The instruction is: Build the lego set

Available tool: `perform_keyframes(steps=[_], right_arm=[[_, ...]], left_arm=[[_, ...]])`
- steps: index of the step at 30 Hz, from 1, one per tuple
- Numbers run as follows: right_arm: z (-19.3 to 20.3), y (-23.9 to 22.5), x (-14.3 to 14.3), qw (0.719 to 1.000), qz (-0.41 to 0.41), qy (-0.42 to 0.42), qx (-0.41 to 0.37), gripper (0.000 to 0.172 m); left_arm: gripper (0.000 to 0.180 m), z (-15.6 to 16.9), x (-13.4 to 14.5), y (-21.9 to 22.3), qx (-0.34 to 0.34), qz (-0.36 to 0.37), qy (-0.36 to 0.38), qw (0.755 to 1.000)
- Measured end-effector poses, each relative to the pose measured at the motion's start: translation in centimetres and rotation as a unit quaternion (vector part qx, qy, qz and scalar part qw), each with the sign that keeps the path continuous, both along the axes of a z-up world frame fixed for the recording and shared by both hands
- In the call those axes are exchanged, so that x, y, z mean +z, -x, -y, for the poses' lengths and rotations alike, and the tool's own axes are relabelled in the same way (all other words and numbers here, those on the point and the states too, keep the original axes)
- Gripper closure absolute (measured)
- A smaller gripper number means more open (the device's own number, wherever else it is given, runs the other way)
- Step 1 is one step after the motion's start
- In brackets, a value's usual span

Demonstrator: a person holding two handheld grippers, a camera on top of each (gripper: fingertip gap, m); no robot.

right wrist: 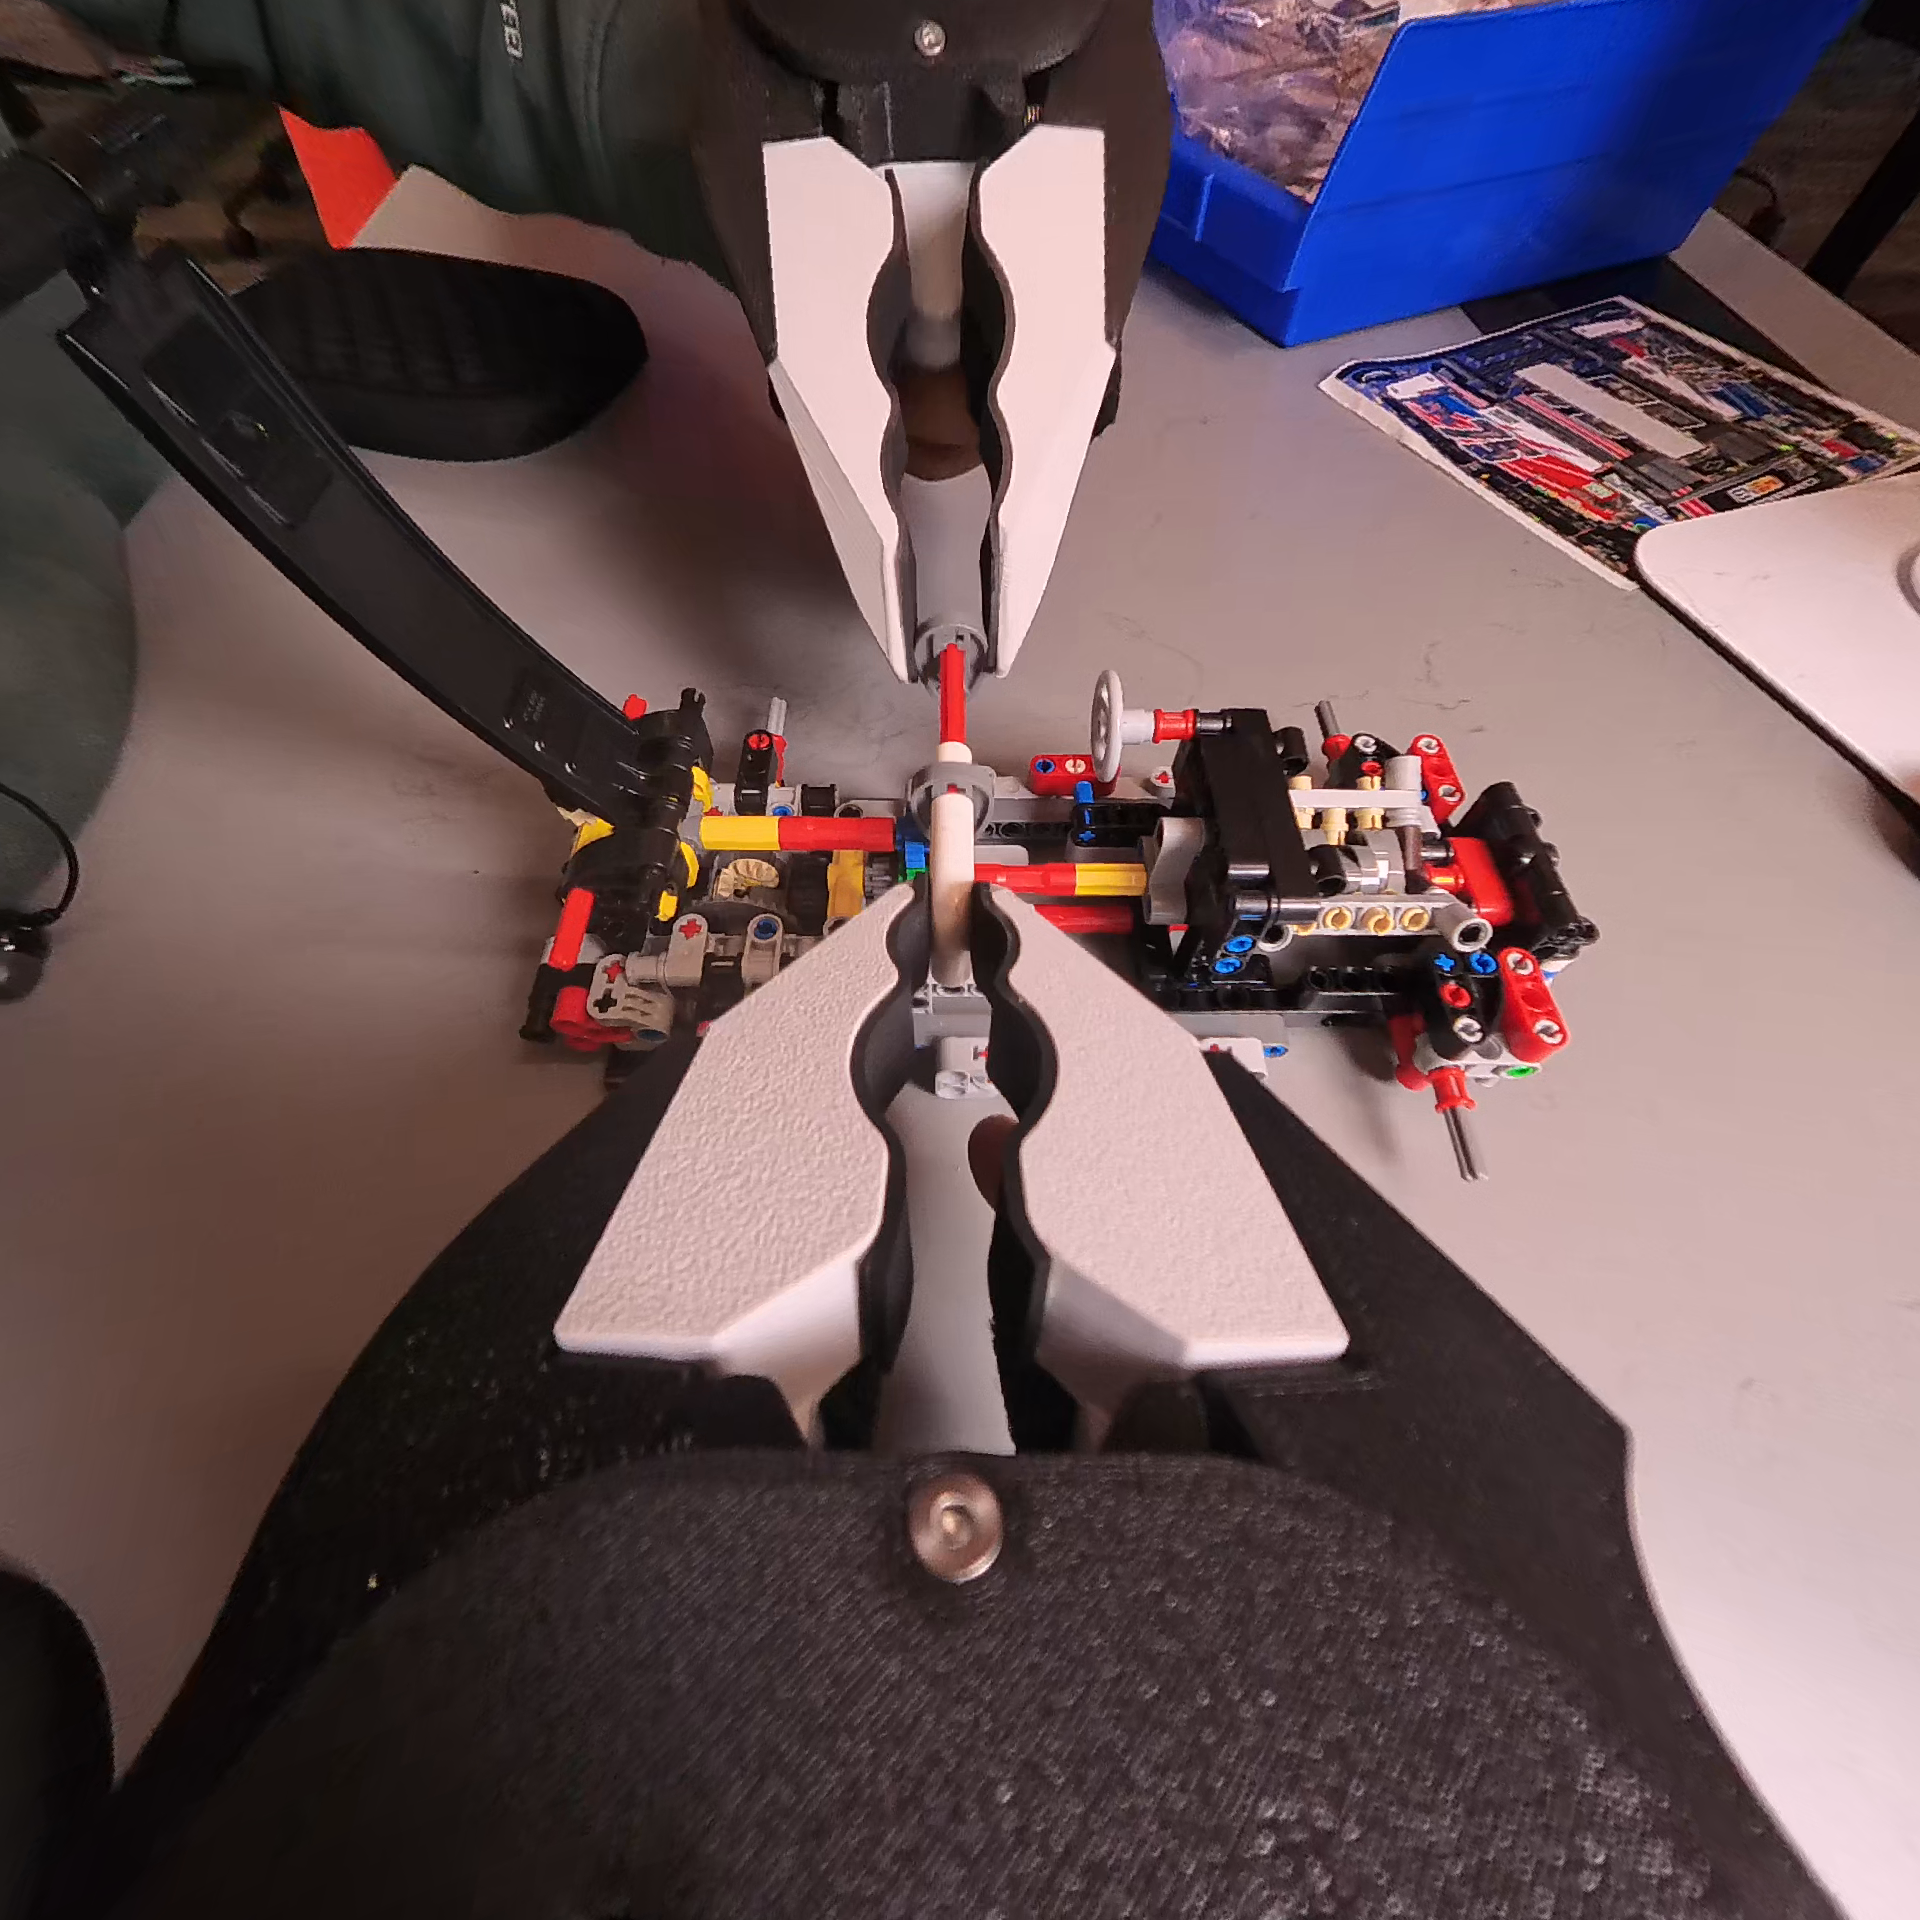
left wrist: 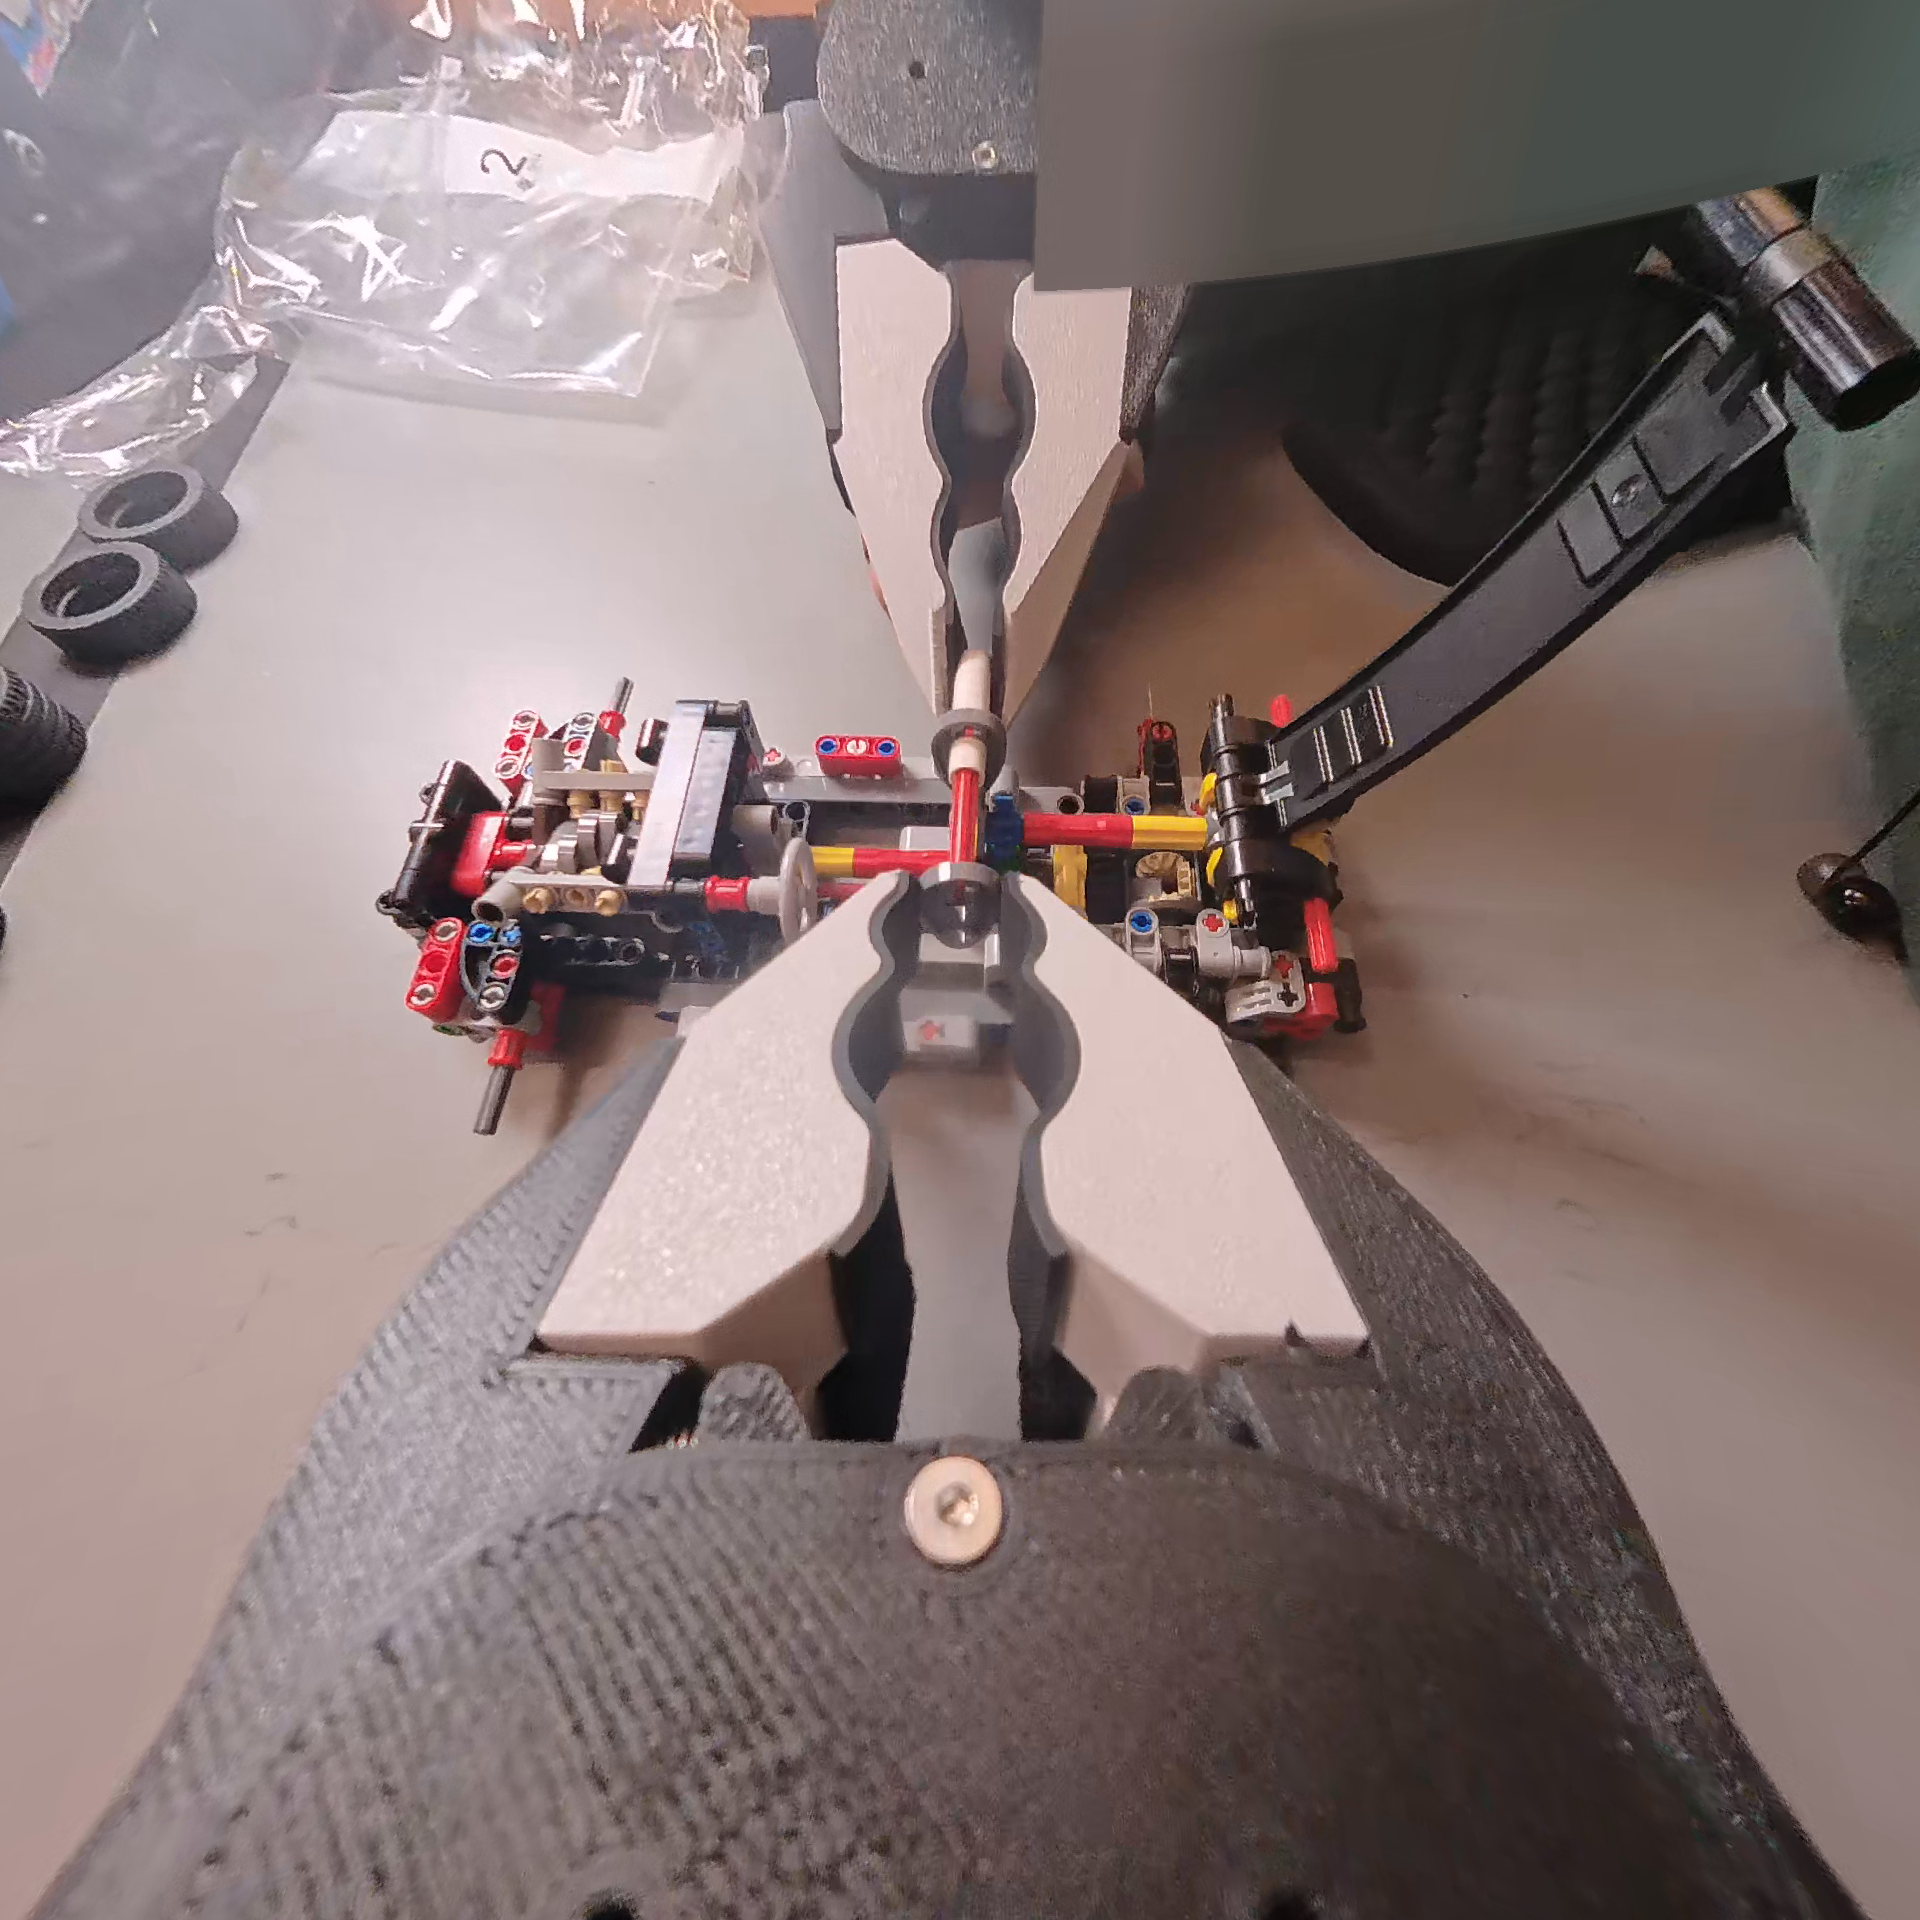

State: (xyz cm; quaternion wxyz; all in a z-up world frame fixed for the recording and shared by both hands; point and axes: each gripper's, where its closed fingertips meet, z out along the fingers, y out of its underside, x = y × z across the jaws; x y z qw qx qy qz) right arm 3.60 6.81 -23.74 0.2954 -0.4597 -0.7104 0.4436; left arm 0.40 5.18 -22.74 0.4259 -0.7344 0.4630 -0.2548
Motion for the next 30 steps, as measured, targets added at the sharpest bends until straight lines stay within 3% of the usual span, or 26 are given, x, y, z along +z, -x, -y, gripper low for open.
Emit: perform_keyframes(steps=[17, 30], right_arm=[[0.2, 0.2, 0.6, 1.0, -0.006, 0.01, -0.005, 0.168], [0.0, 0.0, -0.5, 1.0, 0.012, 0.003, -0.007, 0.168]], left_arm=[[0.168, 0.1, -0.8, -0.2, -0.019, -0.068, 0.047, 0.996], [0.168, -0.6, 0.4, -0.6, -0.009, -0.054, 0.027, 0.998]])
